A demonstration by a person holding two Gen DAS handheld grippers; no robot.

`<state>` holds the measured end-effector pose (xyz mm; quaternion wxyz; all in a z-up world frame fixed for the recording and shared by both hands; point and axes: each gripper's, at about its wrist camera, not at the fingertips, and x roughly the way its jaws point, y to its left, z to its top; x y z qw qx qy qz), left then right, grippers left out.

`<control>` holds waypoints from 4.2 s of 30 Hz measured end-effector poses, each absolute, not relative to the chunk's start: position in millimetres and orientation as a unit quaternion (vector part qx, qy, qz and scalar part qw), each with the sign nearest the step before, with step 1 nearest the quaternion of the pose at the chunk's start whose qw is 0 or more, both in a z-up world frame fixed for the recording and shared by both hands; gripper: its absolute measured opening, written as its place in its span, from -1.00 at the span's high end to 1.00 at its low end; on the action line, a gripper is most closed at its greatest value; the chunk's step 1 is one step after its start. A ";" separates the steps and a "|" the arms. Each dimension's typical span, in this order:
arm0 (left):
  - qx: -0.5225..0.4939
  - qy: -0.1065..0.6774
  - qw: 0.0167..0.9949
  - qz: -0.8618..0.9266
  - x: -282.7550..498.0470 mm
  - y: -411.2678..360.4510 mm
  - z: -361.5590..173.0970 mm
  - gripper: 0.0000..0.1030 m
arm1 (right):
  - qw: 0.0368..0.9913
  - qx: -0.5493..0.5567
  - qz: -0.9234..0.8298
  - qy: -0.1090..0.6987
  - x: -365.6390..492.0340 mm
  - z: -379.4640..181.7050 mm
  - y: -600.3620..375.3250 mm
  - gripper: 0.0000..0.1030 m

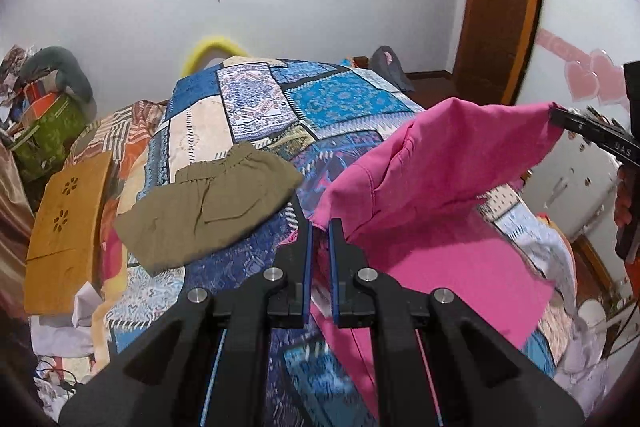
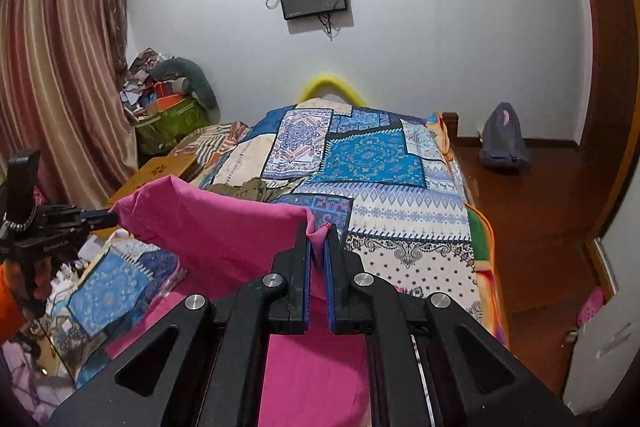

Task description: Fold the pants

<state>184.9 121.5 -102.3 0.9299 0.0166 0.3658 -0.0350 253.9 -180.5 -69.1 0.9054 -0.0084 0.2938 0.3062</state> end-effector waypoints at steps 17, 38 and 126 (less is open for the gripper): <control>0.050 0.382 0.919 -0.083 91.2 88.0 -132.9 0.95 | 0.886 0.001 0.286 0.365 181.4 -125.2 -204.2 0.90; 0.037 0.444 0.892 -0.070 99.8 83.4 -176.1 0.59 | 0.875 -0.042 0.200 0.438 146.7 -174.1 -234.7 0.29; -0.006 0.489 0.870 0.057 228.5 150.3 -247.1 -0.30 | 0.825 -0.083 0.228 0.510 337.8 -254.1 -194.8 0.01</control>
